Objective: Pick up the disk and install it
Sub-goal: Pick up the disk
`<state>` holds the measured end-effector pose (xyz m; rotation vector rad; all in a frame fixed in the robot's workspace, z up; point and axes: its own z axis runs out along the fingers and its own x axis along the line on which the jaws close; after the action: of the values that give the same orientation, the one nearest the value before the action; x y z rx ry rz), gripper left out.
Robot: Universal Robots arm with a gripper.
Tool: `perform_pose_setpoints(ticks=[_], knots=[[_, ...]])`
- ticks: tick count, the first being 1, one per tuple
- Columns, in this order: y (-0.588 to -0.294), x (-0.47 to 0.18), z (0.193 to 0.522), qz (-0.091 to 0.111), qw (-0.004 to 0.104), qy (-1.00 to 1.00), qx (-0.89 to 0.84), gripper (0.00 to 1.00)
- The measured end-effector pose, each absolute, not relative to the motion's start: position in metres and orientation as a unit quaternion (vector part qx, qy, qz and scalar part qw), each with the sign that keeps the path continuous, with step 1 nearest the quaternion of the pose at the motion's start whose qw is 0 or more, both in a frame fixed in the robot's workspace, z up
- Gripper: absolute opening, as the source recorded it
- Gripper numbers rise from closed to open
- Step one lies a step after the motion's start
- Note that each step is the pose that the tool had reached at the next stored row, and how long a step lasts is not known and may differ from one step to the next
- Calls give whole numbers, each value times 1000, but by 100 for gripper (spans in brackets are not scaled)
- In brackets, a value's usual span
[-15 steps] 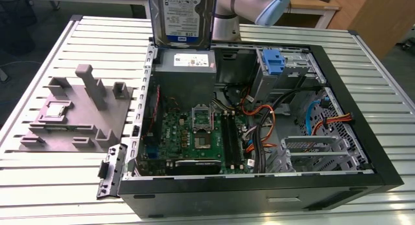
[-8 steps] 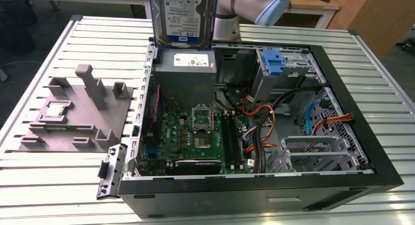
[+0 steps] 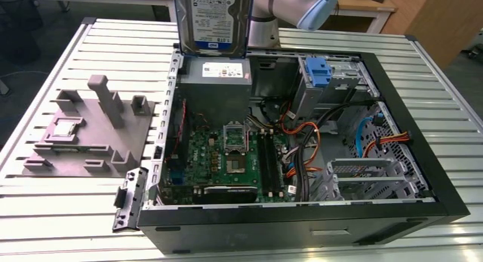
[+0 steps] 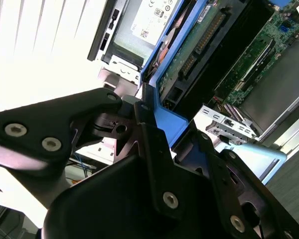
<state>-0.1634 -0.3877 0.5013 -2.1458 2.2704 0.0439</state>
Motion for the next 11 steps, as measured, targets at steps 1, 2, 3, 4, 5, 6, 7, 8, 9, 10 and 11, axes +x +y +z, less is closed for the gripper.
perform_pose_setpoints(ticks=[1, 2, 3, 4, 5, 6, 7, 8, 9, 10, 11], knots=[[-388, -163, 501, 14, 9, 727, -687, 36], [-388, -163, 501, 14, 9, 727, -687, 36], [-388, -161, 501, 14, 9, 727, -687, 36], [-388, -159, 501, 14, 9, 727, -687, 36], [-388, -159, 501, 14, 9, 727, -687, 36], [-388, -159, 501, 14, 9, 727, -687, 36], [-388, -159, 501, 14, 9, 727, -687, 36], [-388, -159, 501, 14, 9, 727, -687, 36], [-388, -159, 501, 14, 9, 727, -687, 36], [-388, -159, 501, 14, 9, 727, -687, 36], [-388, -159, 501, 14, 9, 727, -687, 36]])
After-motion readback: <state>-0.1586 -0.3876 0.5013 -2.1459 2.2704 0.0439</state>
